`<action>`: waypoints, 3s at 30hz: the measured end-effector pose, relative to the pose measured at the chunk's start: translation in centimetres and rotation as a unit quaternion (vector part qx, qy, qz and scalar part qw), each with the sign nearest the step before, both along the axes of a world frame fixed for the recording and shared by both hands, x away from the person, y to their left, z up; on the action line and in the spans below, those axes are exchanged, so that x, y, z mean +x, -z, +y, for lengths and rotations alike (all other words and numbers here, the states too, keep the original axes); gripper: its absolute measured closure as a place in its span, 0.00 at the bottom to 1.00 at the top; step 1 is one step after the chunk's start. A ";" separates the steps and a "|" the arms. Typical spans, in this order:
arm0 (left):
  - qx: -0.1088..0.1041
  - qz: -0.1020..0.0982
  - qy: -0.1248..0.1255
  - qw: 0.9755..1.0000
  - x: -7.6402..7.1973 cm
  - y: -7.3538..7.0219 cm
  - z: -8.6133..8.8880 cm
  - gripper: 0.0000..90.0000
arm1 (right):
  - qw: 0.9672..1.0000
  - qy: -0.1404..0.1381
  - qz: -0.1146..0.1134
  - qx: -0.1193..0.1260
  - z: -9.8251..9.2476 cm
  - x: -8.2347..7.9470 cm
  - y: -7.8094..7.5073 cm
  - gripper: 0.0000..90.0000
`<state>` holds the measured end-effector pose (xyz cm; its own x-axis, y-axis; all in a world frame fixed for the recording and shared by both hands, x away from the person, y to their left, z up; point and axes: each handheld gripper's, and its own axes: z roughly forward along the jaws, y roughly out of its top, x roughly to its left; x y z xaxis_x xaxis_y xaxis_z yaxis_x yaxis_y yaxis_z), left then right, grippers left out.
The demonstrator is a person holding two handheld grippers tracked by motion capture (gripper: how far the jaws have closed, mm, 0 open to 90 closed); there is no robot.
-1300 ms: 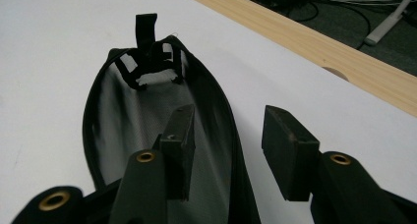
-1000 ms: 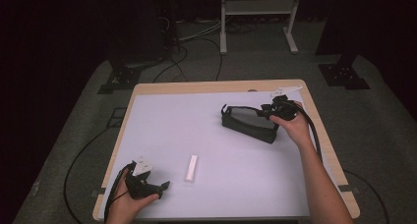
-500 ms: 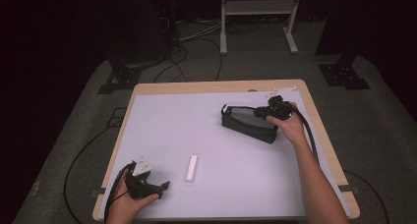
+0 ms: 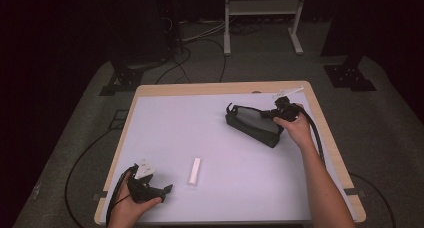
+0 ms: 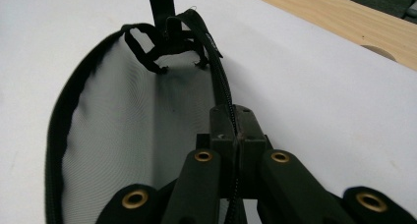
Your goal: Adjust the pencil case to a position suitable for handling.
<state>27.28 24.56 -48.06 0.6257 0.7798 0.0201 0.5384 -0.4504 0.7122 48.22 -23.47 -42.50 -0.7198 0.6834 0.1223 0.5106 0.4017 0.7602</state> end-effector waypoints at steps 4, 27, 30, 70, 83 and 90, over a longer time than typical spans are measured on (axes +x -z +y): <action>0.000 0.000 0.000 1.000 0.0 0.0 0.0 0.01 | 1.000 -0.006 0.000 0.008 -0.1 -0.3 -0.4 0.98; 0.000 0.000 0.000 1.000 0.0 0.0 0.0 0.01 | 0.993 -0.115 0.002 0.023 1.7 -3.7 -3.1 0.98; 0.000 0.000 -0.001 1.000 0.0 0.0 0.0 0.01 | 0.991 -0.133 0.001 0.025 2.1 -4.3 -3.4 0.98; 0.000 0.000 -0.001 1.000 0.0 0.0 0.0 0.01 | 0.971 -0.238 0.027 0.020 4.9 -9.5 -2.4 0.98; 0.000 0.001 -0.001 1.000 0.0 0.0 0.0 0.01 | 0.961 -0.273 0.038 0.008 6.6 -10.6 -1.9 0.98; -0.001 0.000 -0.002 1.000 0.0 0.0 0.0 0.01 | 0.956 -0.290 0.049 0.003 7.2 -10.8 -1.5 0.98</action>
<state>27.27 24.52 -48.06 0.6224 0.7825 0.0176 0.5407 -0.4461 0.7132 37.39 -16.23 -40.97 -0.9621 0.1724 0.2114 0.2726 0.6354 0.7225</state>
